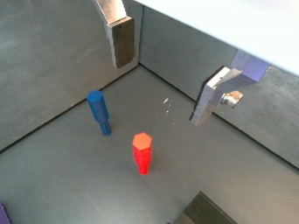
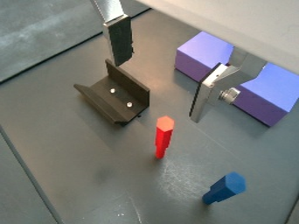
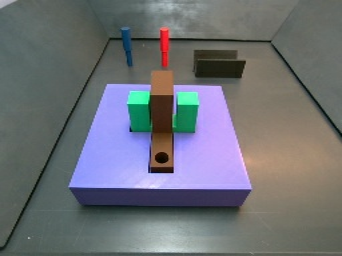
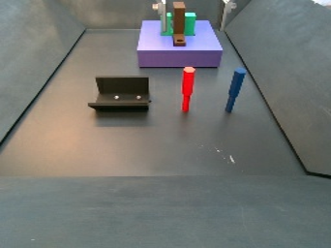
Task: Pick up the blue object. Move up. Move to above the board. Insert the blue object.
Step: Pick up the blue object.
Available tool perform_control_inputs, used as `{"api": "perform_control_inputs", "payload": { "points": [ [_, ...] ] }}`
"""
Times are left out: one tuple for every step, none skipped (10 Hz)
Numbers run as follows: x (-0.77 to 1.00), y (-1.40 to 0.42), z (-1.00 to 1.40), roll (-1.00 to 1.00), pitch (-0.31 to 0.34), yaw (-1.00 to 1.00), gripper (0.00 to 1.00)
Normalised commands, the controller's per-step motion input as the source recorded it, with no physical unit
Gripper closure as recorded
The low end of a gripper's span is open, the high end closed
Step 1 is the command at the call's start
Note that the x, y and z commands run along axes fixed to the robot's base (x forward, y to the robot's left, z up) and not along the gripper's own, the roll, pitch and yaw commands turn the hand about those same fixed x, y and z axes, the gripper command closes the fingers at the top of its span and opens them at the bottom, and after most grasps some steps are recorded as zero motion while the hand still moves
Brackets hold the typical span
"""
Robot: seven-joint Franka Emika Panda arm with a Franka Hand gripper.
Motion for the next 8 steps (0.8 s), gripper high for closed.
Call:
{"api": "perform_control_inputs", "payload": {
  "points": [
    [0.0,-0.03,0.0,0.0,0.0,0.0,0.0],
    [-0.01,0.0,-0.03,0.0,-0.037,0.0,0.0],
    [-0.29,0.0,-0.04,-0.04,-0.141,0.0,0.0],
    [-0.49,0.0,0.0,-0.1,-0.213,-0.01,0.0],
    [-0.66,0.03,0.0,-0.11,-0.274,-0.05,0.0],
    [-0.57,0.03,0.0,-0.12,-0.249,-0.01,0.0],
    [-0.49,0.0,0.0,-0.13,-0.329,-0.03,0.0],
    [-0.35,0.0,-0.06,-0.13,-0.251,0.0,0.0]
  ]
}}
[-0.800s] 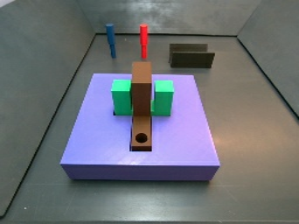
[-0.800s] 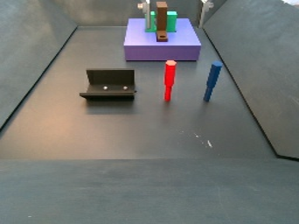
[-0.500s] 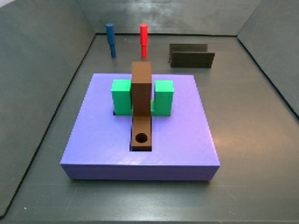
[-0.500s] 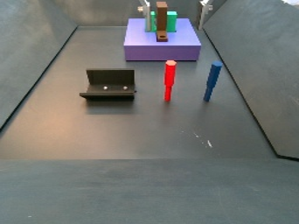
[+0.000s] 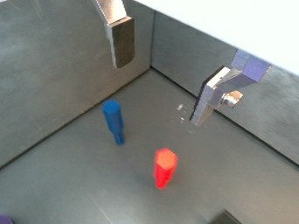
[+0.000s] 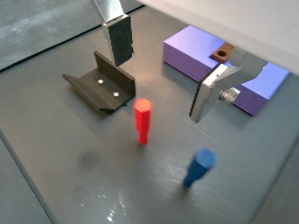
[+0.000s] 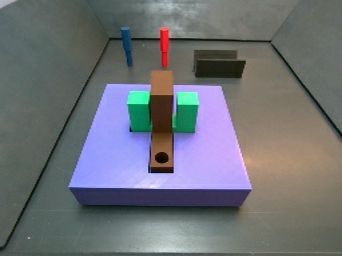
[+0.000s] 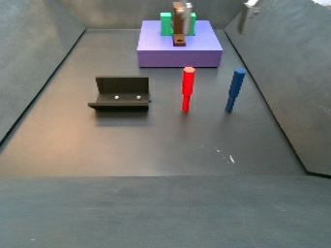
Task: Pick up the blue object. Move up. Move to above the board. Insert the blue object.
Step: Pick up the blue object.
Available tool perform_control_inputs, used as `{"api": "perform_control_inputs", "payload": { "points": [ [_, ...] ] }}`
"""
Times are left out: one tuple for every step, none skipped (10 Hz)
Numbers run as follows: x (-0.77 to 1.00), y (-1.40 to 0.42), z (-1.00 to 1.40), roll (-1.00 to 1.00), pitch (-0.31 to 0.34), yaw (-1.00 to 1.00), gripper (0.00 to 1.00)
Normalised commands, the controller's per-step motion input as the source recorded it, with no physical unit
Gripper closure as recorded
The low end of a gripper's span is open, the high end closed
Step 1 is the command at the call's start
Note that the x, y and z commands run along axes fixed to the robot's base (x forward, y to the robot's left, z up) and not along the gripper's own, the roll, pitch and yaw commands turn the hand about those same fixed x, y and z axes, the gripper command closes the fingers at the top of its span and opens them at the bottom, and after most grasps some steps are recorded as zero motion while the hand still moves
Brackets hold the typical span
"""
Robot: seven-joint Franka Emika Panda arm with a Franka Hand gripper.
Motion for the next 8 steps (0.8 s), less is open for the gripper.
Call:
{"api": "perform_control_inputs", "payload": {
  "points": [
    [-0.4,0.0,-0.17,-0.06,-0.216,0.0,0.0],
    [-0.44,0.0,-0.27,0.0,-0.14,-0.13,0.0],
    [-0.45,0.0,-0.27,0.0,-0.079,-0.13,0.0],
    [-0.16,0.0,-0.23,0.0,-0.009,-0.07,0.0],
    [-0.25,0.0,-0.24,0.0,-0.037,-0.09,0.0],
    [-0.31,0.0,-0.21,0.0,-0.063,-0.11,0.0],
    [-0.25,0.0,-0.18,-0.01,-0.077,-0.15,0.0],
    [-0.1,0.0,-0.14,0.0,-0.069,-0.13,0.0]
  ]
}}
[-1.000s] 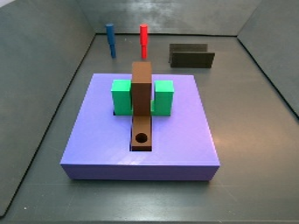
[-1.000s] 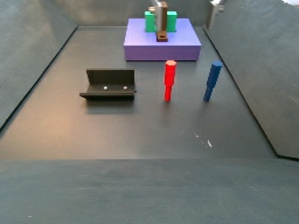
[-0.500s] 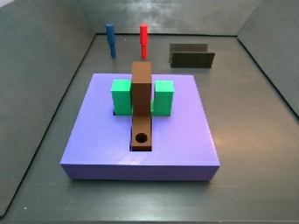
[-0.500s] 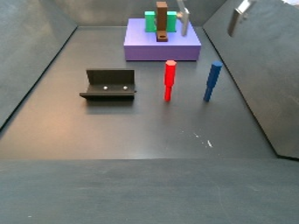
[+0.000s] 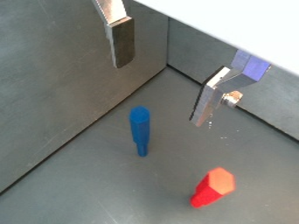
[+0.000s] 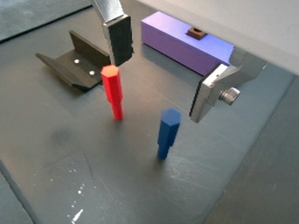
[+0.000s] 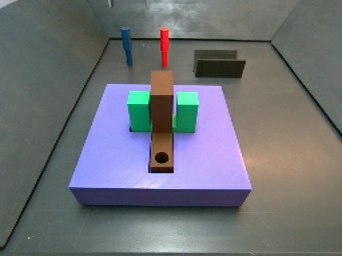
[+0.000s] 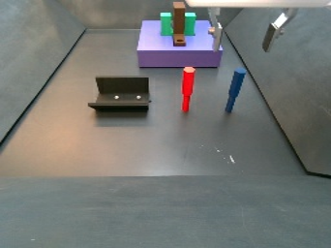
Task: Pick up the blue object. Move up. Move to above the board. Insert the blue object.
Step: Pick up the blue object.
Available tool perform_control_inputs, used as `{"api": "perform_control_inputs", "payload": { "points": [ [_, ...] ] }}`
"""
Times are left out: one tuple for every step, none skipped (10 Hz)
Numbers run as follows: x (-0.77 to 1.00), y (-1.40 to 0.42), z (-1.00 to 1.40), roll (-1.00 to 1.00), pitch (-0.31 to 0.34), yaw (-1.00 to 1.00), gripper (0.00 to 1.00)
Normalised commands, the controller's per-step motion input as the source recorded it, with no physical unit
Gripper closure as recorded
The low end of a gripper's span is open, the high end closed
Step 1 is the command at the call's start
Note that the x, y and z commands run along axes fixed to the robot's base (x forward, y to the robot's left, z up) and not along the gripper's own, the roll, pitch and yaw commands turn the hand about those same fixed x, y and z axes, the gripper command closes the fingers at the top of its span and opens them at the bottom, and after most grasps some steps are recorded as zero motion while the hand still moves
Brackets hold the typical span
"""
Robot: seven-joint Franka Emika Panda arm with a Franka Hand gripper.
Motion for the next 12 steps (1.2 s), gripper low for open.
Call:
{"api": "perform_control_inputs", "payload": {
  "points": [
    [0.0,-0.03,-0.18,0.0,-0.037,-0.05,0.0],
    [-0.05,-0.02,-0.17,0.0,-0.069,-0.07,0.0],
    [-0.05,0.0,-0.15,0.0,-0.067,-0.06,0.0],
    [-0.03,0.0,-0.11,-0.02,-0.073,-0.02,0.0],
    [-0.03,0.0,-0.11,-0.04,-0.096,0.0,0.0],
    [-0.03,0.0,-0.09,-0.01,-0.079,0.0,0.0],
    [0.0,-0.02,-0.09,0.0,-0.011,0.0,0.0],
    [0.03,-0.07,-0.1,0.0,0.0,0.0,0.0],
    [0.12,-0.12,-0.13,0.0,0.007,0.0,0.0],
    [0.03,-0.1,-0.2,0.0,0.0,0.0,0.0],
    [0.0,-0.03,-0.23,0.0,0.0,0.0,0.0],
    [0.0,0.0,-0.33,0.0,0.0,0.04,0.0]
  ]
}}
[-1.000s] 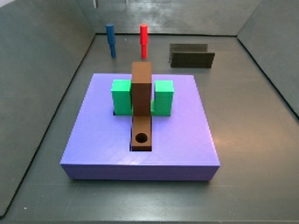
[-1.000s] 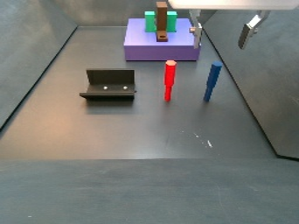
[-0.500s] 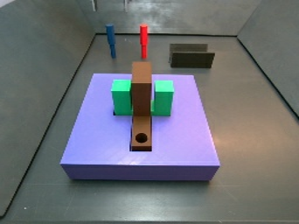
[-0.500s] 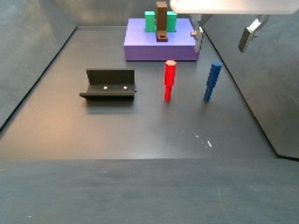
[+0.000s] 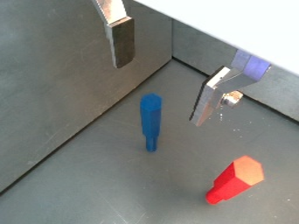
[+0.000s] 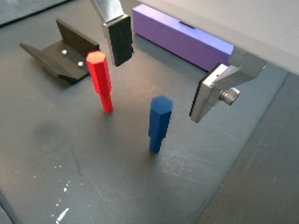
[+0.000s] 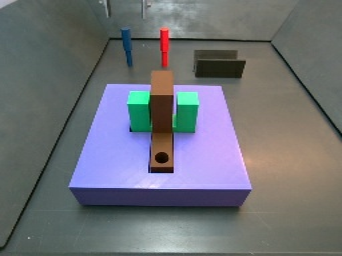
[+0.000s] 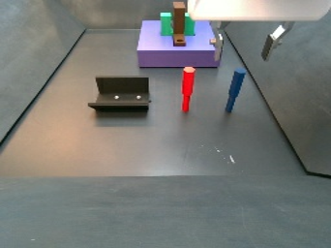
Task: Pick up the blue object. Move up. Move to above the board. Insert the blue object.
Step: Pick up the blue object.
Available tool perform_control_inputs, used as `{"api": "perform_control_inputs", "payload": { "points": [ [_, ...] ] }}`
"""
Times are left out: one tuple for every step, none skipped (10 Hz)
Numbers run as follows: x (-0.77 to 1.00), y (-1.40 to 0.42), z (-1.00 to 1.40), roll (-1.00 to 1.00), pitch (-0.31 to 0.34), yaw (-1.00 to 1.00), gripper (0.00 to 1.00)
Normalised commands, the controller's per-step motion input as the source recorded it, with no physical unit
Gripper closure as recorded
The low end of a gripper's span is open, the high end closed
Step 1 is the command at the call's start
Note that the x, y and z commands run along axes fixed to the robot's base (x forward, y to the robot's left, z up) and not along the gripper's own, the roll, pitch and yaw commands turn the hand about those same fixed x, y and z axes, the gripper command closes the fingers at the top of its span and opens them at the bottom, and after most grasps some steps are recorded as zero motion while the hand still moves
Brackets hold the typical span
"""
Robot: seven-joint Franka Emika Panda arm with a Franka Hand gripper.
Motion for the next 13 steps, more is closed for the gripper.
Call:
{"api": "perform_control_inputs", "payload": {
  "points": [
    [0.0,0.0,-0.38,0.0,-0.01,0.02,0.0],
    [0.0,0.0,-0.37,0.0,-0.033,0.0,0.0],
    [0.0,0.0,-0.41,0.0,-0.043,0.0,0.0],
    [0.0,-0.01,-0.31,0.0,-0.02,0.0,0.0],
    [0.0,-0.12,-0.01,0.0,0.0,0.0,0.0],
    [0.02,-0.12,-0.08,0.02,0.0,0.0,0.0],
    [0.02,-0.03,-0.2,0.04,0.0,0.0,0.0],
    [0.0,0.0,-0.25,0.05,0.0,0.0,0.0],
    [0.0,0.0,-0.24,0.08,0.0,0.0,0.0],
    [0.0,0.0,-0.22,0.08,0.0,0.0,0.0],
    [0.0,0.0,-0.2,0.09,0.009,0.0,0.0],
    [0.0,0.0,-0.19,0.09,0.007,0.0,0.0],
    [0.0,0.0,-0.15,0.12,0.019,0.0,0.0]
  ]
}}
